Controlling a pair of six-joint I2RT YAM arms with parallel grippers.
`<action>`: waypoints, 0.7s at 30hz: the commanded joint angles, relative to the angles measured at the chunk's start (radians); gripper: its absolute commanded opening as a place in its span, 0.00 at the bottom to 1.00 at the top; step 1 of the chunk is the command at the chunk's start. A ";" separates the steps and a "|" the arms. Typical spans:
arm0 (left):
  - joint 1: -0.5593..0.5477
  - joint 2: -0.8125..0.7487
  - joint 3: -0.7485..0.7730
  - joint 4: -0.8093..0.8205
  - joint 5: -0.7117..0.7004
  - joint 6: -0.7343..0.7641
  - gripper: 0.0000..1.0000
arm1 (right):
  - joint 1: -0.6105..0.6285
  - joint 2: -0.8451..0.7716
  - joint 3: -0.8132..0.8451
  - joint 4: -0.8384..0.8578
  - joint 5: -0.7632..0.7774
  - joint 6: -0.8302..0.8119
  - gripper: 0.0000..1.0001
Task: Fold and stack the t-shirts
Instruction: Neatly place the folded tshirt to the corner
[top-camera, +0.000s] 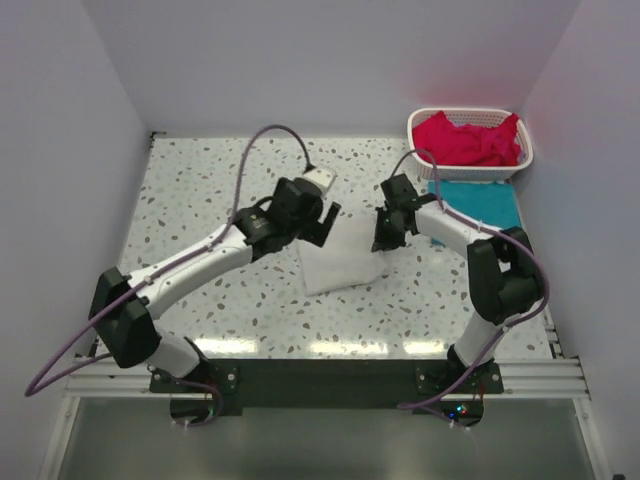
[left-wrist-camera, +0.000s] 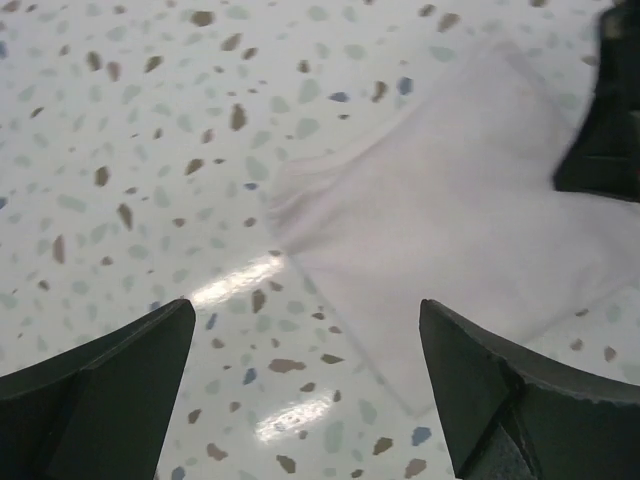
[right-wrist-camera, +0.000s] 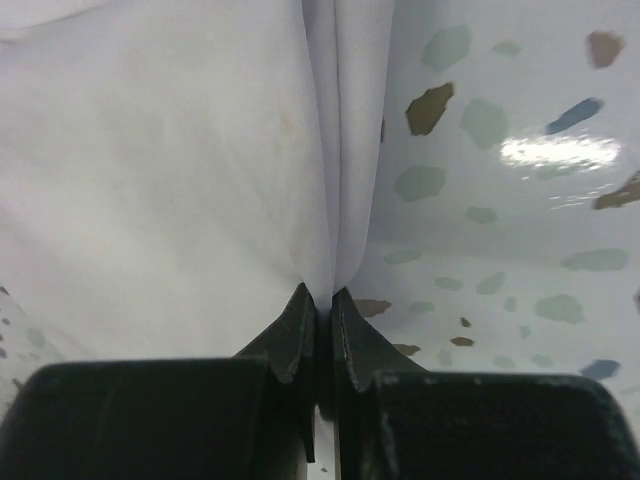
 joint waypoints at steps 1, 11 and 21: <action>0.143 -0.094 -0.015 -0.154 -0.003 -0.058 1.00 | -0.001 -0.016 0.138 -0.263 0.219 -0.179 0.00; 0.454 -0.298 -0.381 -0.020 0.118 -0.188 1.00 | -0.028 0.046 0.476 -0.477 0.560 -0.316 0.00; 0.455 -0.351 -0.408 -0.033 0.050 -0.187 1.00 | -0.179 0.041 0.516 -0.381 0.535 -0.291 0.00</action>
